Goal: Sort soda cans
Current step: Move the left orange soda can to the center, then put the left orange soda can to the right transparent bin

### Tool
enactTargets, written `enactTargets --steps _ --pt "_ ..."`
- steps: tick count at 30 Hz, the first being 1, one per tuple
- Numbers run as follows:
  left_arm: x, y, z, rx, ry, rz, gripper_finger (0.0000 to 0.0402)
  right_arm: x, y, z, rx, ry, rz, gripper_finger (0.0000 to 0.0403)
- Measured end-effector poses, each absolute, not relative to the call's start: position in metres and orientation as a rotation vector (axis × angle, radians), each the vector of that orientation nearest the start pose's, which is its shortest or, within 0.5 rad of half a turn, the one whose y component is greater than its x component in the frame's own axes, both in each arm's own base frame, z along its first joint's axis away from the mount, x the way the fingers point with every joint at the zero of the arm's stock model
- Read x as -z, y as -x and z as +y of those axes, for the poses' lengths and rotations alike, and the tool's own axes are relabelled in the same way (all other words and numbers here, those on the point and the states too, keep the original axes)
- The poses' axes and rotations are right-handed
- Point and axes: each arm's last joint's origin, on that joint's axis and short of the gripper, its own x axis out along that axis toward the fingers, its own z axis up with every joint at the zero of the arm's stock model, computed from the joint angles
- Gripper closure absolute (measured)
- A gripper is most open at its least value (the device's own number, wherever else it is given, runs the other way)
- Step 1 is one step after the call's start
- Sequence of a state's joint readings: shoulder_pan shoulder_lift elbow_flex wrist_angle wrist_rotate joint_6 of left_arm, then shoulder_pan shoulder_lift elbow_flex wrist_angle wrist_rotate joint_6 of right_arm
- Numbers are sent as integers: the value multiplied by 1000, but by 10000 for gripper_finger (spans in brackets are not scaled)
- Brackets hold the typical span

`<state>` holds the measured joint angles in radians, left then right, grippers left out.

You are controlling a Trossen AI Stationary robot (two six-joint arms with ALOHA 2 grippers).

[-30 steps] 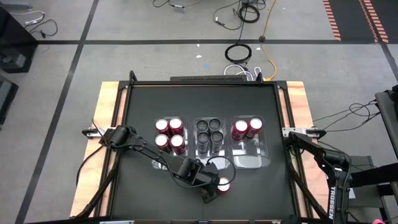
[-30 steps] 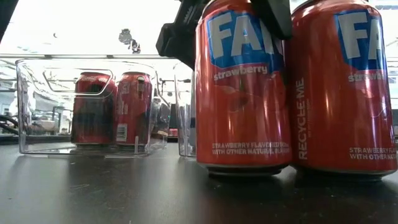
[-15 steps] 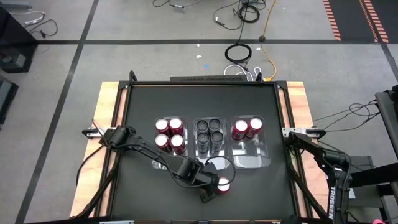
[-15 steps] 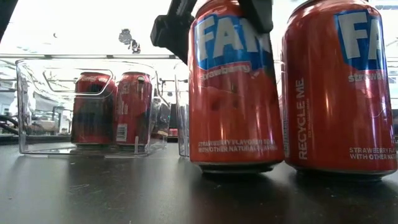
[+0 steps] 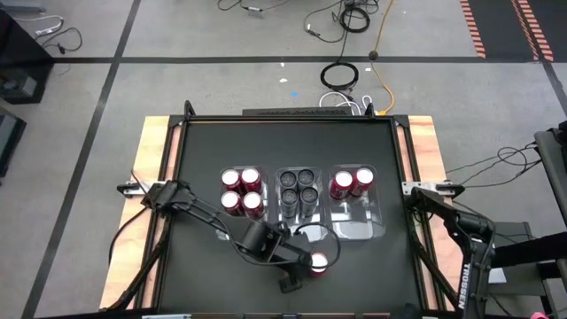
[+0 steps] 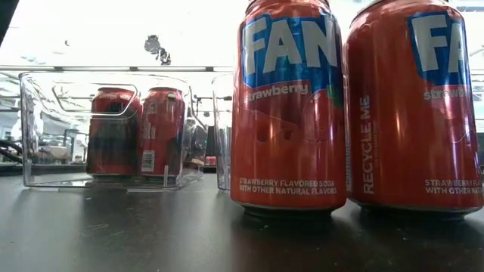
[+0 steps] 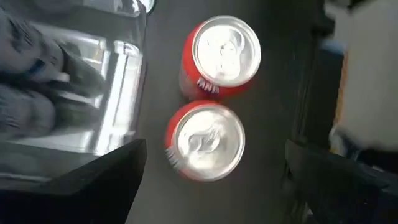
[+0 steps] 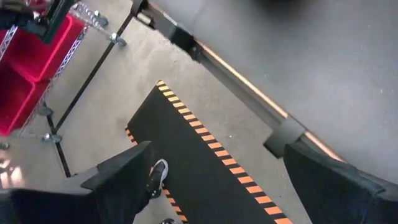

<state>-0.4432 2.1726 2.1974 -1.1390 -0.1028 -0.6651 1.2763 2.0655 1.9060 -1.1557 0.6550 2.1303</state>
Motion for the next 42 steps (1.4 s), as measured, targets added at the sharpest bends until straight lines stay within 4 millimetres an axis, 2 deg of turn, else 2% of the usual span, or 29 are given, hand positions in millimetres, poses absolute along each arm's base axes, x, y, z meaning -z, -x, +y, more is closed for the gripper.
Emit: enactTargets --steps 5,10,15,21,25,28,31,34,38,42 --pt "-331 -394 -182 110 109 1252 10 -269 -157 391 428 -927 785 48" --pt "-339 -375 -181 27 -2 1299 10 -269 -178 381 481 -936 761 48" --pt "-342 -360 -197 54 -254 1268 10 -269 -209 365 527 -910 728 48" --pt "-358 -341 -207 7 -363 1177 10 -273 -255 348 472 -849 702 48" --pt "-375 -326 -210 36 -361 1132 10 -291 -283 337 408 -835 682 48" --pt "-384 -314 -214 35 -381 1079 10 -309 -296 329 375 -813 649 48" --pt "-377 -306 -220 59 -411 1042 10 -326 -306 321 349 -799 623 48" --pt "-359 -297 -217 72 -400 1012 10 -337 -314 312 336 -780 604 48" --pt "-337 -277 -196 114 -314 957 10 -341 -322 303 338 -754 599 48" --pt "-327 -251 -162 163 -185 861 10 -341 -329 296 347 -738 604 48"
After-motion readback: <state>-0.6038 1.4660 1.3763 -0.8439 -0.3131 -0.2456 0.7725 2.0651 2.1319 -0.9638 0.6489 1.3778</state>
